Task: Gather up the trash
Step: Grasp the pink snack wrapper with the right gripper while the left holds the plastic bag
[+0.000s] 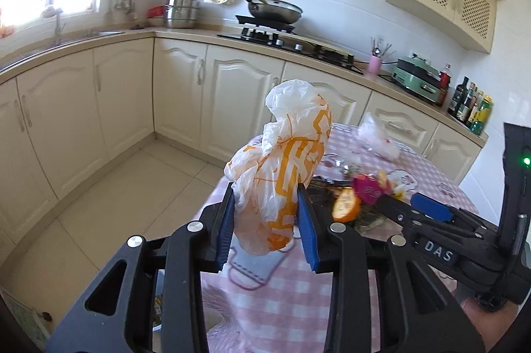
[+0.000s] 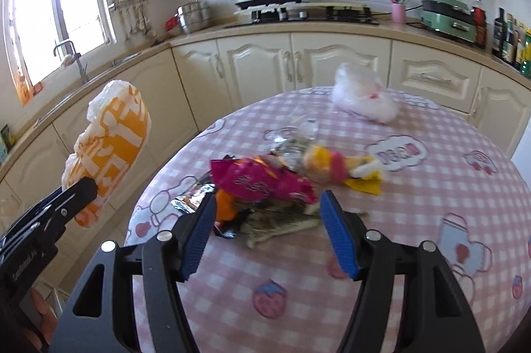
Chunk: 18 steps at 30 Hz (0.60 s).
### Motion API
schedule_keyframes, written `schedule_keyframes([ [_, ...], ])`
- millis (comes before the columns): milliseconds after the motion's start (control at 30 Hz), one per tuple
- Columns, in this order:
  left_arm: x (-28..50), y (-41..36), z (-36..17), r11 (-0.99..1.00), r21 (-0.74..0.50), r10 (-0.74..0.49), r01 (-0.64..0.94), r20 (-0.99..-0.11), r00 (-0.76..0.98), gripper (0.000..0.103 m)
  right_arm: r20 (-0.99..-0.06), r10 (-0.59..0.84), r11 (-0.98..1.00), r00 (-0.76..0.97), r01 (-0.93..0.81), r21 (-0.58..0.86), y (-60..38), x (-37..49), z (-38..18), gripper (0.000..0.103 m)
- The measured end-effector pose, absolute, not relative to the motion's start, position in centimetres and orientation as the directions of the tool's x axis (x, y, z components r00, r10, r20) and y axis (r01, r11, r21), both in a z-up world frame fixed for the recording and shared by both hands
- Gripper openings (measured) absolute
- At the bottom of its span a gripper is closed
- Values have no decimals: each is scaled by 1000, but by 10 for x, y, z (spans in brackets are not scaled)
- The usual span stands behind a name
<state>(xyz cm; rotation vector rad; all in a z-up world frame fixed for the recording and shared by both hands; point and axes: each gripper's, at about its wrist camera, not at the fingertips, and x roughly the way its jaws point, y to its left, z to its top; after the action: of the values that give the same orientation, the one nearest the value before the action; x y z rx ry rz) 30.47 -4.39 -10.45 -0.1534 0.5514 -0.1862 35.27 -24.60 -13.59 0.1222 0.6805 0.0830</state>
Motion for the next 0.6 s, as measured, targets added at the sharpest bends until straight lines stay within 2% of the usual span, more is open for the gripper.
schedule_keyframes([
  [67,308,-37,-105,970,-205,-218,129,-507,834,32,-631,118,988,767,-28,150,-240,367,-138,67],
  [267,318,-28,-111,966,-221,-232,133,-517,824,32,-679,99,989,728,5,149,-236,397,-153,67],
  [333,320,-27,-113,964,-229,-237,133,-519,821,32,-684,111,986,721,9,169,-240,399,-158,50],
  [400,320,-24,-115,962,-235,-243,136,-519,820,32,-670,111,983,734,19,183,-245,393,-157,46],
  [600,315,-22,-114,960,-237,-253,148,-514,820,32,-616,111,979,780,21,203,-252,375,-144,45],
])
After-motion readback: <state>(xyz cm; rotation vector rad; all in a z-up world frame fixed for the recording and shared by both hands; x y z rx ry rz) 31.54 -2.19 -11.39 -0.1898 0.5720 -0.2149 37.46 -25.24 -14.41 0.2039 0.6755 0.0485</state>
